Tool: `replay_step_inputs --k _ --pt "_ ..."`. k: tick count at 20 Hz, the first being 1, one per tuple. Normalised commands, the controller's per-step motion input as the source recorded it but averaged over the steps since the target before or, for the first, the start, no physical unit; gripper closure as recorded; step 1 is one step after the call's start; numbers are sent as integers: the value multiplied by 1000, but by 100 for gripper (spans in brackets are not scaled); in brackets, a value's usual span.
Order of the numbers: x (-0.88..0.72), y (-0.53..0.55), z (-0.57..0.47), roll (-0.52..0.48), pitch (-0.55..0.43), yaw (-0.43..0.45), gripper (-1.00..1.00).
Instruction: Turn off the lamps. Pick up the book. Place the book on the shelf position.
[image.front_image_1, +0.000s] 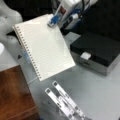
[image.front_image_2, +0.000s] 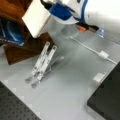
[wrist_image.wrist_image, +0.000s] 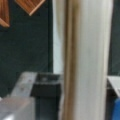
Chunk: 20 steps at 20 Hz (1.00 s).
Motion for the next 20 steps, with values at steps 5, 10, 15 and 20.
replay_step_inputs --k 5,10,15,20 --pt "109 -15 372 -41 153 -160 100" --pt "65 -135 308 -44 119 -123 100" --pt "13 -297 329 -3 67 -95 100" --pt "9 -310 399 -6 67 -65 100"
